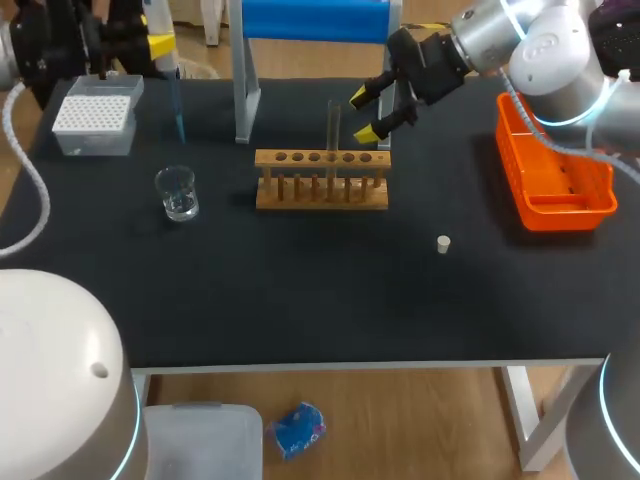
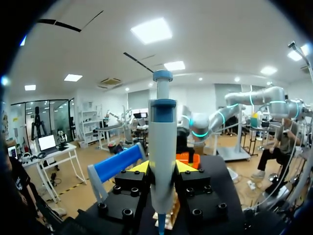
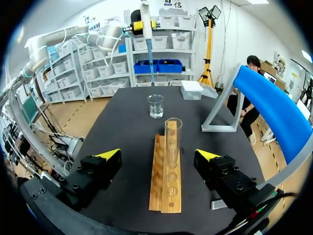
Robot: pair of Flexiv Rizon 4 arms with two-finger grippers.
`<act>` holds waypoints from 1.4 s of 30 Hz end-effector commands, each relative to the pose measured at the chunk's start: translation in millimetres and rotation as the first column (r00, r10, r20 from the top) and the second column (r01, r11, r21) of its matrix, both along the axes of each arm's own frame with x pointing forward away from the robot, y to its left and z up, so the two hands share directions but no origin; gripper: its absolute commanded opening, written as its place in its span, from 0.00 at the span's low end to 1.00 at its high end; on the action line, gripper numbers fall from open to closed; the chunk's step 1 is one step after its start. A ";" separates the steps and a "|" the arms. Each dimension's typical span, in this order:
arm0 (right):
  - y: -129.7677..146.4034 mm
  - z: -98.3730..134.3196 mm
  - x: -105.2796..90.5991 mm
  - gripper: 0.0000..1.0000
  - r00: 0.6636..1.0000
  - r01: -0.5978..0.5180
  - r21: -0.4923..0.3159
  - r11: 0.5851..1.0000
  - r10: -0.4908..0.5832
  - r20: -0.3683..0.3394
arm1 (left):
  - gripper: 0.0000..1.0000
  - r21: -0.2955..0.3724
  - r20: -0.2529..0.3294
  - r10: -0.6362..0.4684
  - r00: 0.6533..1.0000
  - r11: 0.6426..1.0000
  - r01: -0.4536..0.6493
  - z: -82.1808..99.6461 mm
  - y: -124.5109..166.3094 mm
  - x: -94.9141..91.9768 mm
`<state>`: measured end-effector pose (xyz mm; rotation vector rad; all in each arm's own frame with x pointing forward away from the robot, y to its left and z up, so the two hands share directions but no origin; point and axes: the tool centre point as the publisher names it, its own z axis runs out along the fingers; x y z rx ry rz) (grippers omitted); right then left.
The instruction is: Invert the test tube, pick up the pipette, mount the tip to pipette, aspirate from beaker and dispense into the tube, eject the tip, return the pipette, and cap with the stopper.
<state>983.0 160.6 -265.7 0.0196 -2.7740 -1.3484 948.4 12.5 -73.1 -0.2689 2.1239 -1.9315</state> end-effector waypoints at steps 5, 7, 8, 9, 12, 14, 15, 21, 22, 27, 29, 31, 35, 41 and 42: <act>-0.1 0.5 0.8 1.00 1.000 -0.002 -0.002 1.000 0.002 -0.002 | 0.00 0.045 0.018 -0.074 0.997 0.996 0.073 52.9 -46.2 10.1; -0.1 0.5 0.8 1.00 1.000 -0.002 -0.002 1.000 0.002 -0.002 | 0.00 0.067 0.030 -0.093 0.995 0.994 0.091 61.3 -59.5 14.3; -0.1 0.5 0.8 1.00 1.000 -0.002 -0.002 1.000 0.002 -0.002 | 0.00 0.071 0.032 -0.102 0.994 0.992 0.100 65.6 -65.3 17.3; -0.1 0.5 0.8 1.00 1.000 -0.002 -0.002 1.000 0.002 -0.002 | 0.00 0.076 0.034 -0.113 0.993 0.991 0.110 68.8 -71.2 19.1; -0.1 0.5 0.8 1.00 1.000 -0.002 -0.002 1.000 0.002 -0.002 | 0.00 0.076 0.041 -0.140 0.989 0.988 0.136 76.0 -87.8 23.0; -0.1 0.5 0.8 1.00 1.000 -0.002 -0.002 1.000 0.002 -0.002 | 0.00 0.083 0.039 -0.156 0.987 0.985 0.152 78.1 -97.6 24.4; -0.1 0.5 0.8 1.00 1.000 -0.002 -0.002 1.000 0.002 -0.002 | 0.00 0.083 0.038 -0.163 0.986 0.984 0.159 78.8 -102.0 25.0; -0.1 0.5 0.8 1.00 1.000 -0.002 -0.002 1.000 0.002 -0.002 | 0.00 0.076 0.042 -0.213 0.976 0.975 0.210 80.5 -124.1 25.5; -0.1 0.5 0.8 1.00 1.000 -0.002 -0.002 1.000 0.002 -0.002 | 0.00 0.074 0.043 -0.221 0.974 0.973 0.218 80.0 -127.0 25.7; -0.1 0.5 0.8 1.00 1.000 -0.002 -0.002 1.000 0.002 -0.002 | 0.00 0.058 0.046 -0.249 0.967 0.968 0.246 79.4 -141.2 27.2; -0.1 0.5 0.8 1.00 1.000 -0.002 -0.002 1.000 0.002 -0.002 | 0.00 0.051 0.048 -0.260 0.964 0.965 0.258 80.6 -147.1 27.3; -0.1 0.5 0.8 1.00 1.000 -0.002 -0.002 1.000 0.002 -0.002 | 0.00 0.043 0.049 -0.271 0.961 0.962 0.269 83.1 -153.7 27.2; -0.1 0.5 0.8 1.00 1.000 -0.002 -0.002 1.000 0.002 -0.002 | 0.00 0.037 0.040 -0.308 0.951 0.951 0.307 85.7 -169.4 23.6; -0.1 0.5 0.8 1.00 1.000 -0.002 -0.002 1.000 0.002 -0.002 | 0.00 0.029 0.046 -0.328 0.944 0.945 0.327 86.5 -175.1 20.4; -0.1 0.5 0.8 1.00 1.000 -0.002 -0.002 1.000 0.002 -0.002 | 0.00 0.029 0.046 -0.328 0.944 0.945 0.327 86.5 -175.1 20.4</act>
